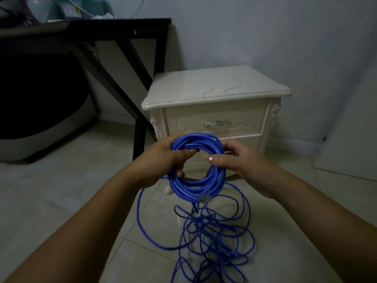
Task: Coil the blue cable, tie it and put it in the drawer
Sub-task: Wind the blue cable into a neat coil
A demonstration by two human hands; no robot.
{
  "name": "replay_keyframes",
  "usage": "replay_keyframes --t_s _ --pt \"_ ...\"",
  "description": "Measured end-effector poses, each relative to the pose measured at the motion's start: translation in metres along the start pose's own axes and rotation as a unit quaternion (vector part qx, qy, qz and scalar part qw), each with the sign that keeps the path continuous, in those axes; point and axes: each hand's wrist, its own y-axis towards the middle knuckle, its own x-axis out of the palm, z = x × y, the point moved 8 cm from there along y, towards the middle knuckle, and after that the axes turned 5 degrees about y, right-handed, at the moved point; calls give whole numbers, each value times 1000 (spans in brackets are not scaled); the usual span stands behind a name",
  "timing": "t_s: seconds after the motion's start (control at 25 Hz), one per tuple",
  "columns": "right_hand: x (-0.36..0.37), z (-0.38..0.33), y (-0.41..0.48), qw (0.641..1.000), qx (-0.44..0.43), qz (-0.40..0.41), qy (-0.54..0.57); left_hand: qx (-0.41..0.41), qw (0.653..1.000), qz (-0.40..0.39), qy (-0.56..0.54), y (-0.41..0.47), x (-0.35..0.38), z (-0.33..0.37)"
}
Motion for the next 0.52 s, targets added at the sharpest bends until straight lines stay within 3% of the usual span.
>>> replay_keyframes --t_s 0.24,0.4,0.52 --pt "3 -18 -2 997 -39 32 -62 26 998 -29 47 -3 4 12" --pt "-21 -15 0 991 -33 120 49 39 993 -93 55 -11 12 20" --pt "-12 -9 0 996 -22 72 -57 20 989 -134 55 -19 16 18"
